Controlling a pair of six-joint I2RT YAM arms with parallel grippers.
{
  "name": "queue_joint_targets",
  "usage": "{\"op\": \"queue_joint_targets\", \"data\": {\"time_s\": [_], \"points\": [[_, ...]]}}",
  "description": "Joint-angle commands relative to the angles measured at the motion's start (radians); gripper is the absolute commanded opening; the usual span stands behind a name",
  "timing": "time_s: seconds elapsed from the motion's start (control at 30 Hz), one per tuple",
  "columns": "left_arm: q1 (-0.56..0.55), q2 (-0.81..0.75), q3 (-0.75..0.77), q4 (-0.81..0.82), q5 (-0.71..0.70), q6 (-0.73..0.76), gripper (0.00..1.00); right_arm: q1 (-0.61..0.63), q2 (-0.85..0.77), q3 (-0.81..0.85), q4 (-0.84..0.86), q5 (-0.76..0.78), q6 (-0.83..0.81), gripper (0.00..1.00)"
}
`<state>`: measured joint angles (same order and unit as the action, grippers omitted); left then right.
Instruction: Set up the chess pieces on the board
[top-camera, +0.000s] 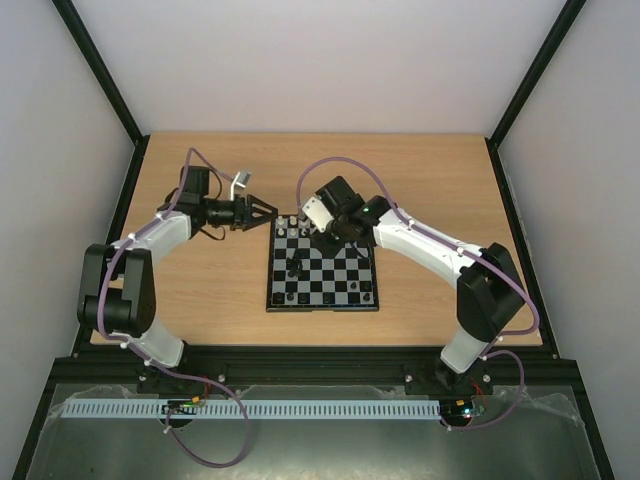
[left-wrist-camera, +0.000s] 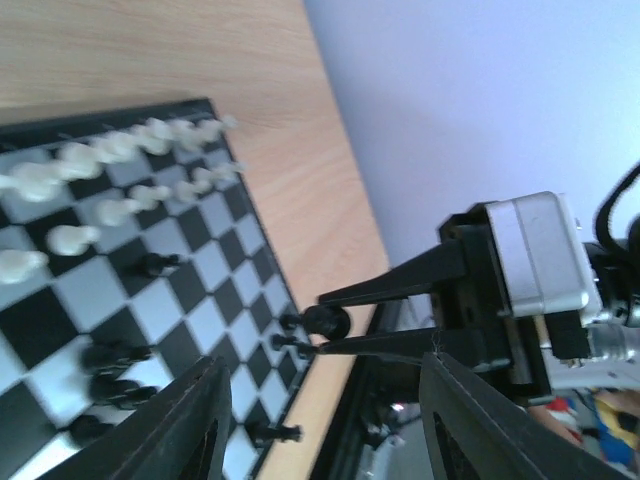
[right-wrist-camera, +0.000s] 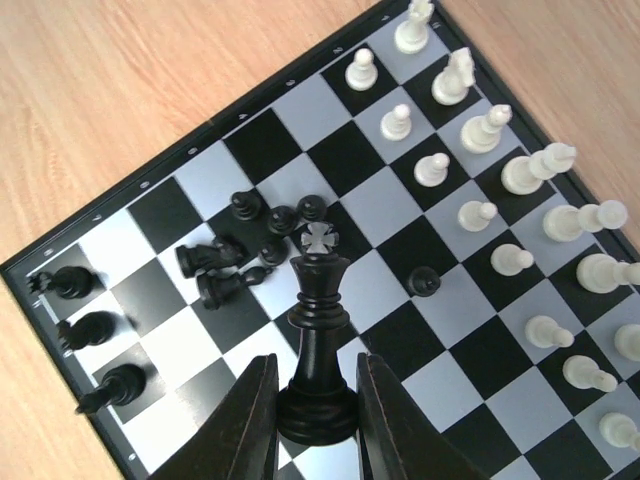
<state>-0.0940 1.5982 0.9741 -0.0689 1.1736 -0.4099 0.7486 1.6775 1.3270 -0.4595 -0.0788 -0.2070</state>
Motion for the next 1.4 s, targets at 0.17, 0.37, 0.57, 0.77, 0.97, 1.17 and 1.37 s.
{"op": "queue_joint_targets", "data": {"time_s": [0.17, 0.37, 0.57, 0.77, 0.97, 1.17, 1.37], "points": [[-0.107, 0.026, -0.011, 0.115, 0.132, -0.108, 0.52, 0.006, -0.031, 0.064, -0.093, -0.139, -0.044, 0.09], [-0.125, 0.047, -0.006, 0.096, 0.094, -0.084, 0.49, 0.007, -0.037, 0.082, -0.113, -0.181, -0.049, 0.09], [-0.146, 0.061, 0.026, 0.009, 0.057, 0.001, 0.45, 0.006, -0.044, 0.088, -0.116, -0.206, -0.041, 0.09], [-0.18, 0.073, 0.069, -0.114, 0.05, 0.122, 0.42, 0.006, -0.036, 0.096, -0.102, -0.182, -0.027, 0.09], [-0.187, 0.082, 0.035, 0.008, 0.131, -0.006, 0.31, 0.006, -0.027, 0.098, -0.092, -0.175, -0.019, 0.09], [-0.187, 0.09, 0.03, 0.032, 0.145, -0.029, 0.24, 0.006, -0.024, 0.097, -0.088, -0.171, -0.015, 0.1], [-0.19, 0.094, 0.03, 0.028, 0.138, -0.025, 0.33, 0.006, -0.023, 0.098, -0.083, -0.162, -0.011, 0.1]]}}
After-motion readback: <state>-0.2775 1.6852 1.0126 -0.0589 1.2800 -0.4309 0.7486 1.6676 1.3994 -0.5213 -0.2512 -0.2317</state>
